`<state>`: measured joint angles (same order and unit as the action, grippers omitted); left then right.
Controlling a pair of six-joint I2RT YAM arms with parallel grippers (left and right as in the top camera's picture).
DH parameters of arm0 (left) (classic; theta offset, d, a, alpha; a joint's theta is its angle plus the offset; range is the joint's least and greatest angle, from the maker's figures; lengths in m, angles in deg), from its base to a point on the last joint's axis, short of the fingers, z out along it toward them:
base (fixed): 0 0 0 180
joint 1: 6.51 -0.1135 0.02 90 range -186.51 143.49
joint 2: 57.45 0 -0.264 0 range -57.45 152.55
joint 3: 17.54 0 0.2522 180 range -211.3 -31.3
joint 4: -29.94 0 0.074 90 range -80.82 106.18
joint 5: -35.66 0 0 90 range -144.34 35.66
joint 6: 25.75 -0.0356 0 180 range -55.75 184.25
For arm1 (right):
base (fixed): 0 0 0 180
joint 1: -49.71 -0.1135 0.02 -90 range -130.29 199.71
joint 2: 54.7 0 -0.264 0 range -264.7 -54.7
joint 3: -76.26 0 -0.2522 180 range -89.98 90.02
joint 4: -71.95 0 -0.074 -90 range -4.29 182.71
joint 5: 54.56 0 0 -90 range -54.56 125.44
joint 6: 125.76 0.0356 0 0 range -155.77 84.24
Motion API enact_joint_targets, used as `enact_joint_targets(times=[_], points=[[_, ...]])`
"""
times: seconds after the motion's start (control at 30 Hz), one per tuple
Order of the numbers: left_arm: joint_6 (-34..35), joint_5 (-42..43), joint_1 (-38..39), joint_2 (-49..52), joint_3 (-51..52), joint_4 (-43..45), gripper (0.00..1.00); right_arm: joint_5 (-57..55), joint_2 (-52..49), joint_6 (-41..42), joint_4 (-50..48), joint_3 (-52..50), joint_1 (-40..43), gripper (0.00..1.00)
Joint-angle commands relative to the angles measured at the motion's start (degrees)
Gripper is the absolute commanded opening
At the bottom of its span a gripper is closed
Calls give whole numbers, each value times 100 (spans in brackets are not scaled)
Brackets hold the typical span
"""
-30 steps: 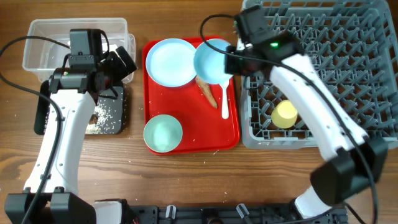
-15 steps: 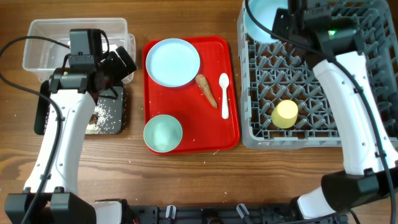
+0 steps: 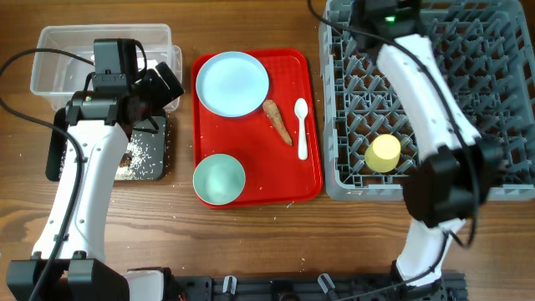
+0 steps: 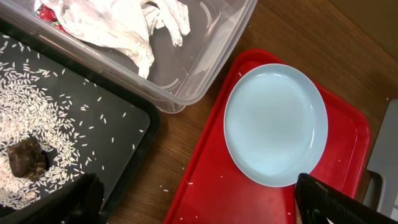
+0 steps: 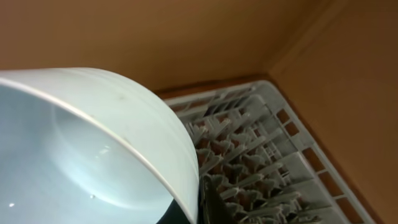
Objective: Sort waste into correct bins and load items into the dishwasher rack
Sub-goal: 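Lift the light-blue bowl and carry it into the dish rack, then lower the bowl into the rack and release with the right gripper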
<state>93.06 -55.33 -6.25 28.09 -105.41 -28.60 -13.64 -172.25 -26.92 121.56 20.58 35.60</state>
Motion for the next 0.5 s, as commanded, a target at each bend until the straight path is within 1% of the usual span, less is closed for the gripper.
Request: enact_joint_targets(times=[0.0, 0.1, 0.13, 0.37, 0.47], points=[[35, 4, -22, -46, -81, 11, 100, -1191, -476, -197, -450, 74, -17, 4], [35, 4, -20, -46, -79, 11, 100, -1547, -793, -973, -1248, 72, -17, 4], [35, 4, -22, -46, -81, 11, 100, -1550, -872, -1058, -1429, 72, -17, 4], [35, 4, -22, -46, -81, 11, 100, -1537, -1150, -1049, -2015, 70, -28, 4], [35, 4, -22, -46, -81, 11, 100, -1362, -1268, -1353, -2232, 70, -28, 4]])
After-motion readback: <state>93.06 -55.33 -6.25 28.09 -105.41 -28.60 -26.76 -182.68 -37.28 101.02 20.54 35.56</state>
